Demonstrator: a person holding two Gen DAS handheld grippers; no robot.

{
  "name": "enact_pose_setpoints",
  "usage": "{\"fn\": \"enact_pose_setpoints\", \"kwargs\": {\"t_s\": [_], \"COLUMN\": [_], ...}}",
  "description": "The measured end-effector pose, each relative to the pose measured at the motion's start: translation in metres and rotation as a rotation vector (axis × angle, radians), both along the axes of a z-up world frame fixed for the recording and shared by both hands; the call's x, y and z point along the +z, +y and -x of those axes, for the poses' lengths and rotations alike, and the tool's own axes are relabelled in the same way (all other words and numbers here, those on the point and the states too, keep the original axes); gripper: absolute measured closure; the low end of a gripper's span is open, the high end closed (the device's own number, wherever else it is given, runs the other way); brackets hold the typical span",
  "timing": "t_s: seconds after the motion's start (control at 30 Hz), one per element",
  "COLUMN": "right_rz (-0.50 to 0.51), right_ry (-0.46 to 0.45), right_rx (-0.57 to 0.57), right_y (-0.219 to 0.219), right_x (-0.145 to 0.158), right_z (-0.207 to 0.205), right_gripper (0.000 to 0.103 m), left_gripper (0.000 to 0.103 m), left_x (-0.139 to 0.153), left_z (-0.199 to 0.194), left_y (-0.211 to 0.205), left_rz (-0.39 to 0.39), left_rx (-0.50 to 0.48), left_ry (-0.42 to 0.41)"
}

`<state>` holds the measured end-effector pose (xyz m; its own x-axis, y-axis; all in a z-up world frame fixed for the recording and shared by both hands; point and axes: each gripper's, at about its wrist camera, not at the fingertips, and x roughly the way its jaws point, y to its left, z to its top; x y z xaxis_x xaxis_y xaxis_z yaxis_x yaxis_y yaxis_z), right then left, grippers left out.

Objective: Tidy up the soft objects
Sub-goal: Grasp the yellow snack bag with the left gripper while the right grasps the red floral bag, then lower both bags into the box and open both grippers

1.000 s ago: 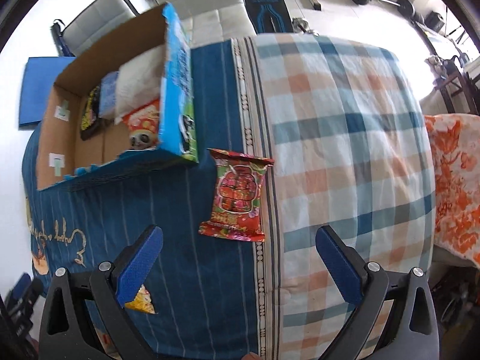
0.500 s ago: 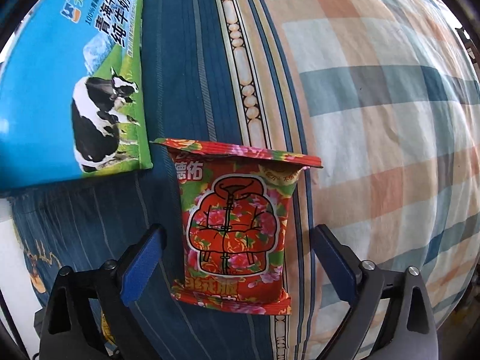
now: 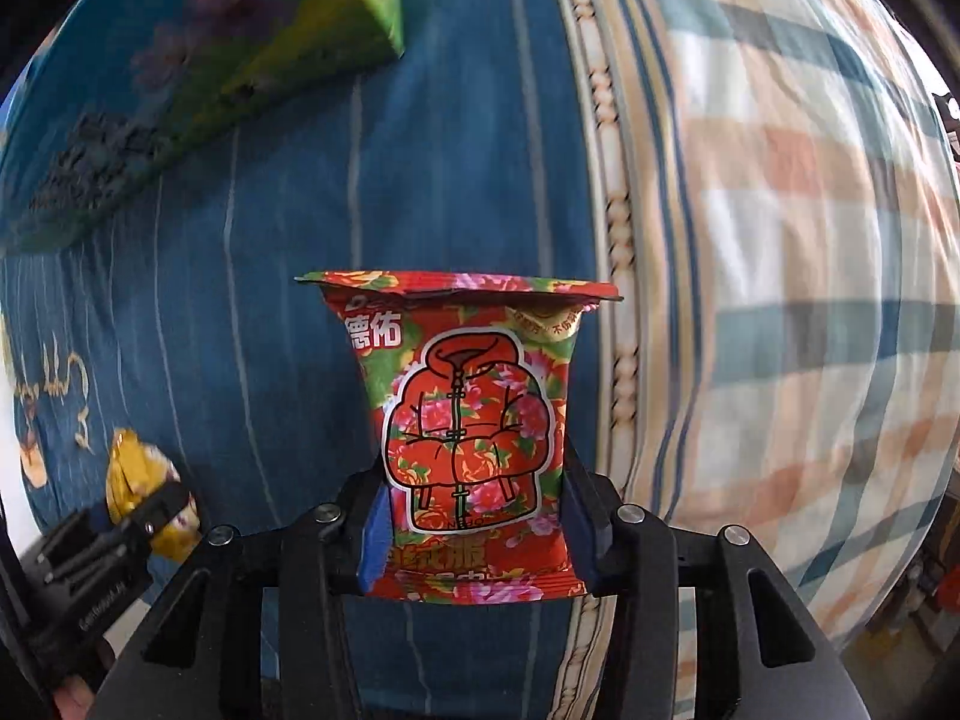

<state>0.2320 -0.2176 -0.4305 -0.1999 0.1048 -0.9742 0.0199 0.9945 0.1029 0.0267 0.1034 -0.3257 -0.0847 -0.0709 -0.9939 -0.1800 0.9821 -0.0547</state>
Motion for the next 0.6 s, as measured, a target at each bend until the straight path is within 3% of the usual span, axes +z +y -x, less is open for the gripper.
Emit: {"fn": "enact_pose_setpoints", "kwargs": {"t_s": [0.13,0.3,0.6], "right_rz": [0.027,0.087,0.112], "right_ry": [0.029,0.009,0.051], "right_rx": [-0.011,-0.026,-0.102], "right_y": [0.021,0.036,0.032], "right_x": [-0.005,-0.007,-0.010], "right_z": [0.036,0.054,0.037], "right_gripper": [0.054,0.054,0.050], "left_gripper": [0.053,0.053,0.053], "left_x": [-0.003,-0.006,-0.015], "left_z": [-0.010,-0.007,0.003], "left_y": [-0.007,-0.027,-0.040], "left_rz": [0.004,-0.006,0.009], "left_rx": [-0.072,-0.137,-0.200], "left_ry": [0.004,-0.015,-0.018]}}
